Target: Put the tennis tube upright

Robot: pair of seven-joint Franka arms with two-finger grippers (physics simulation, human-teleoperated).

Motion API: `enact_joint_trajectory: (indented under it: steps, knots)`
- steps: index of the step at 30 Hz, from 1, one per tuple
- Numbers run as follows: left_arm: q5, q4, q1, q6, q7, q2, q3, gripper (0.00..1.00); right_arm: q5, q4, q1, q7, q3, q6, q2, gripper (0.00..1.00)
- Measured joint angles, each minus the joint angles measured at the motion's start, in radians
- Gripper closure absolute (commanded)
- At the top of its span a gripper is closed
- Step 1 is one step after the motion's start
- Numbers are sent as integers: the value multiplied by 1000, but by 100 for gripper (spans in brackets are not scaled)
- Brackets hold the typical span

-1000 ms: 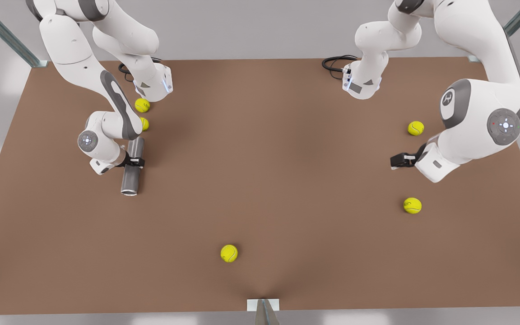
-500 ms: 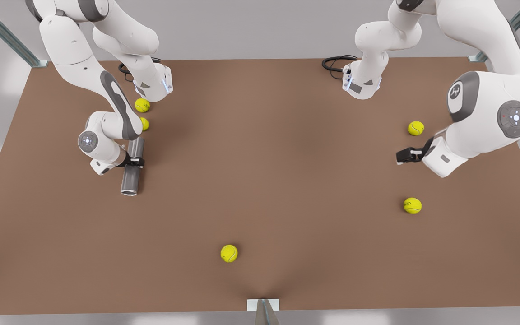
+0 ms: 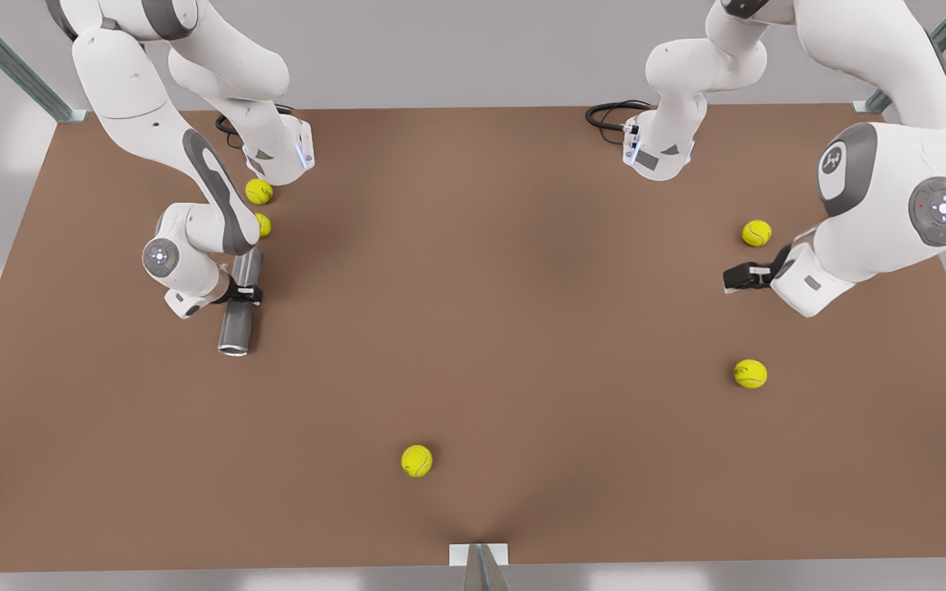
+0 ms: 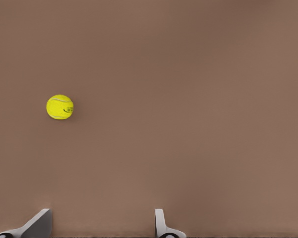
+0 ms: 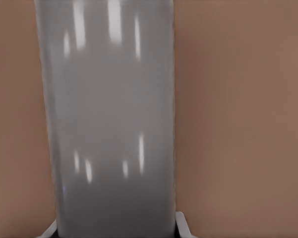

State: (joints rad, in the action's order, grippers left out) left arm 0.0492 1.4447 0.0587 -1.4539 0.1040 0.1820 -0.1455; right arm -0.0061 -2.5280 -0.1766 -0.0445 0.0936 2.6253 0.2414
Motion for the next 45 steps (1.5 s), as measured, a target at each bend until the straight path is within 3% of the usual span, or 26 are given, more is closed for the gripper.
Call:
enact_joint_trajectory:
  steps: [18, 26, 45]
  knots:
    - [12, -6, -6, -59, 37, 6, -9, 1, 0, -9, 4, -8, 0, -42, -69, 22]
    - [8, -1, -7, -39, 45, -12, -15, 1, 0, -11, 2, -9, 0, -28, -36, 13]
    - [10, -3, -15, -3, 106, -1, -65, 1, 0, -11, 8, -12, 0, -14, -25, 20]
